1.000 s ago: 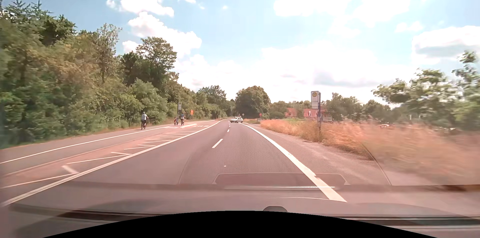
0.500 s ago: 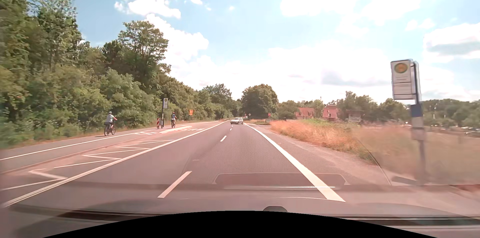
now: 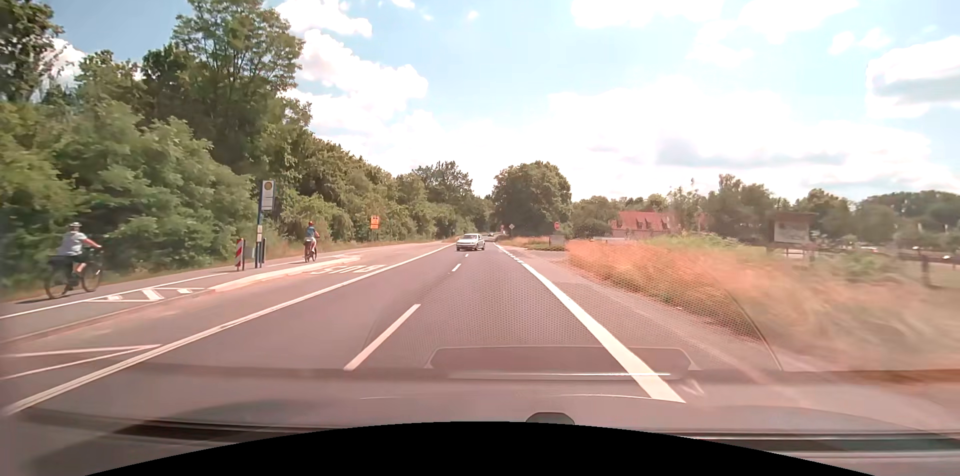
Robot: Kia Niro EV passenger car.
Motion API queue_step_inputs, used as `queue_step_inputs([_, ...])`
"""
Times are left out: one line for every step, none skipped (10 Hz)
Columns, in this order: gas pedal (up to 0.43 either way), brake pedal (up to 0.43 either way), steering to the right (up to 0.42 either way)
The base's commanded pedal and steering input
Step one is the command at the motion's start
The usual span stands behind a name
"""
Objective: Follow the waypoints while adhering to traffic rules and regulations
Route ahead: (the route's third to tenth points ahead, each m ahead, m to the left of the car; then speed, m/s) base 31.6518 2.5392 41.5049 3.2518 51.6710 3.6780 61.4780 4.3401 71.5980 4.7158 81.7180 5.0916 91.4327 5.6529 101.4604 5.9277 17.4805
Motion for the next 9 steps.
queue_step_inputs([0.067,0.0,-0.012])
queue_step_inputs([0.067,0.0,-0.01])
queue_step_inputs([0.067,0.0,-0.01])
queue_step_inputs([0.067,0.0,-0.01])
queue_step_inputs([0.067,0.0,-0.01])
queue_step_inputs([0.067,0.0,-0.01])
queue_step_inputs([0.067,0.0,-0.01])
queue_step_inputs([0.067,0.0,-0.01])
queue_step_inputs([0.067,0.0,-0.01])
